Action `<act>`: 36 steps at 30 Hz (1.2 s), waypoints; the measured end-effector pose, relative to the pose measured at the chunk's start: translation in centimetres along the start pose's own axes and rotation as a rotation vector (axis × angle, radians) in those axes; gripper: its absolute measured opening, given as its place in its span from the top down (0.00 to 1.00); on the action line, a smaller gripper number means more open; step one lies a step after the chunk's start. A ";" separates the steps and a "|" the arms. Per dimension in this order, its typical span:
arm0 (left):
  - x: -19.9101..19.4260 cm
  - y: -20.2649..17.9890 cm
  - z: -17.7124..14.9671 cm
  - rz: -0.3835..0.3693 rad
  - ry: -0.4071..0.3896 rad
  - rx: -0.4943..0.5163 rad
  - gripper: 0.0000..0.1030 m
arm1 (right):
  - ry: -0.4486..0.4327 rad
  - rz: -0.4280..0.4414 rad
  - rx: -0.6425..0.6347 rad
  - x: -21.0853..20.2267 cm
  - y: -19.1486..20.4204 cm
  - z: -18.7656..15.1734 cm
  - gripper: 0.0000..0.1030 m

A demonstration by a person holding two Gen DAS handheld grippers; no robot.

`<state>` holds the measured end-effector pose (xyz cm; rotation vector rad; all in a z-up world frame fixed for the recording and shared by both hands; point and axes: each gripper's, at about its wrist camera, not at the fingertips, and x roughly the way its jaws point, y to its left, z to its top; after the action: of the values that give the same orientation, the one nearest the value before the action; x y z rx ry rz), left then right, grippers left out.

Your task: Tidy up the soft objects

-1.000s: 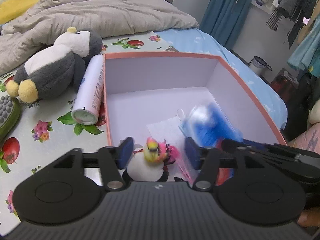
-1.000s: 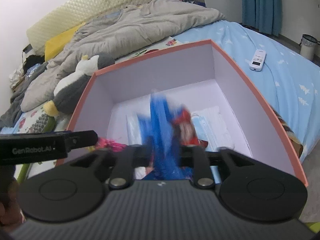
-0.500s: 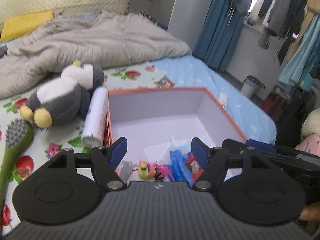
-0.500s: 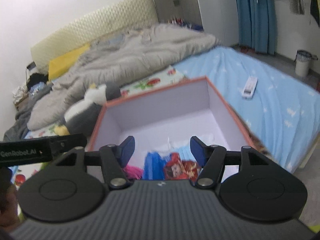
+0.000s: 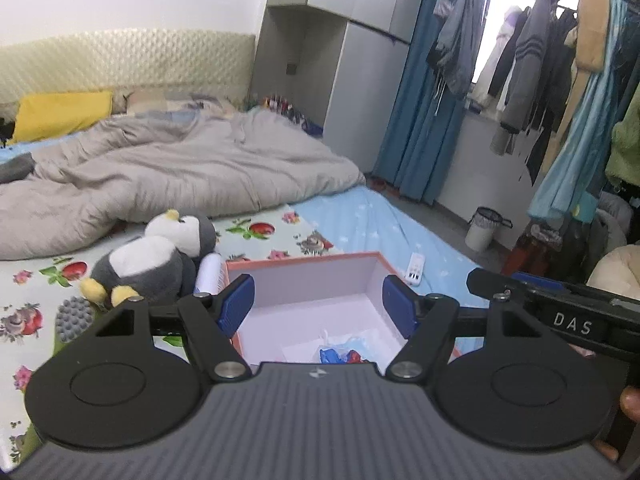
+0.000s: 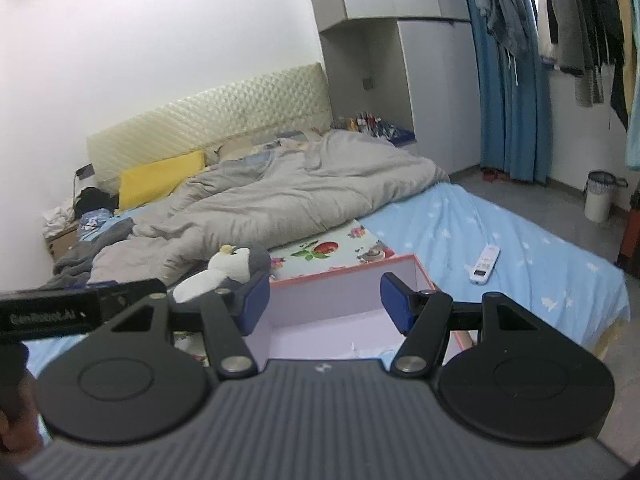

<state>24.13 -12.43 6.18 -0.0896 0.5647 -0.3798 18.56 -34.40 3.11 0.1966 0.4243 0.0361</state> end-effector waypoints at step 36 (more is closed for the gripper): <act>-6.5 1.0 -10.0 0.101 0.089 -0.022 0.22 | 0.151 0.000 -0.075 -1.8 0.5 -9.2 0.38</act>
<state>14.05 -8.84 0.85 -0.0653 0.6592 -0.2799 13.08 -32.36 -4.28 0.1201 0.5729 0.0669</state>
